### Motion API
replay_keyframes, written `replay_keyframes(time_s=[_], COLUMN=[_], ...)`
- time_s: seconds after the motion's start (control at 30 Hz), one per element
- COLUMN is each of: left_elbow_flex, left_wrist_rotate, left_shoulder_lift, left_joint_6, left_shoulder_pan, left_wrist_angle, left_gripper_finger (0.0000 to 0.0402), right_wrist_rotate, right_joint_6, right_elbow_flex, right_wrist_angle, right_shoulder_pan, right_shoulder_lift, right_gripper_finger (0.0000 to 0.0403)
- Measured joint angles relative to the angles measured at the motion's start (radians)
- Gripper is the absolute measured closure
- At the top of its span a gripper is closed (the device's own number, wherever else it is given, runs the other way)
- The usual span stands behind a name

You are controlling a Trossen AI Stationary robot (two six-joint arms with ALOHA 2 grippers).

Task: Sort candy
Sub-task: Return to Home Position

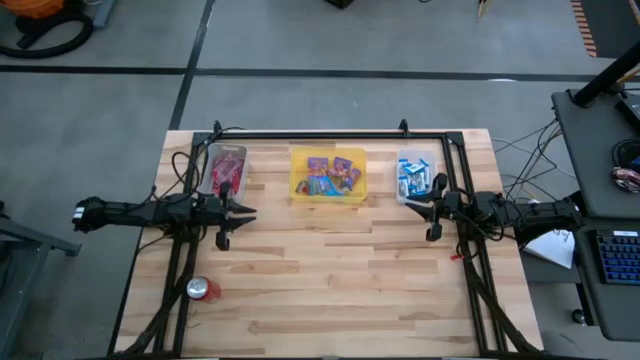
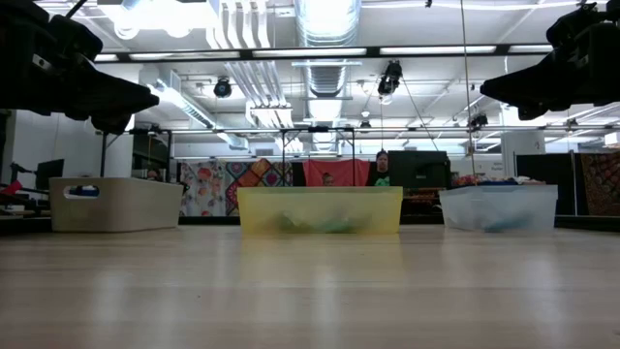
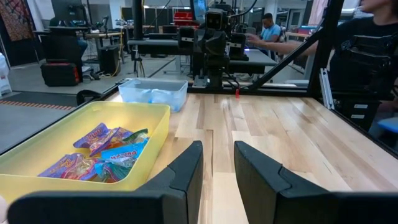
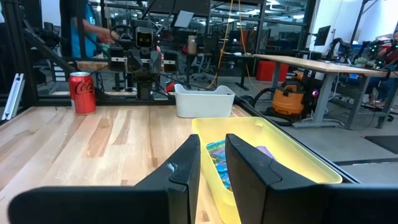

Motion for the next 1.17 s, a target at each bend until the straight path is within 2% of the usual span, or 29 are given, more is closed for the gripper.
replay_keyframes(time_s=[0.53, 0.93, 1.17], left_elbow_flex=[0.000, 0.000, 0.000], left_wrist_rotate=[0.000, 0.000, 0.000], left_shoulder_lift=[0.000, 0.000, 0.000], left_joint_6=[0.000, 0.000, 0.000], left_shoulder_pan=[0.000, 0.000, 0.000], left_wrist_angle=[0.000, 0.000, 0.000], left_gripper_finger=[0.0325, 0.0325, 0.0325], right_wrist_rotate=[0.000, 0.000, 0.000], right_joint_6=[0.000, 0.000, 0.000], right_elbow_flex=[0.000, 0.000, 0.000], right_wrist_angle=[0.000, 0.000, 0.000], right_shoulder_pan=[0.000, 0.000, 0.000], right_shoulder_lift=[0.000, 0.000, 0.000], right_gripper_finger=[0.0316, 0.0334, 0.0329])
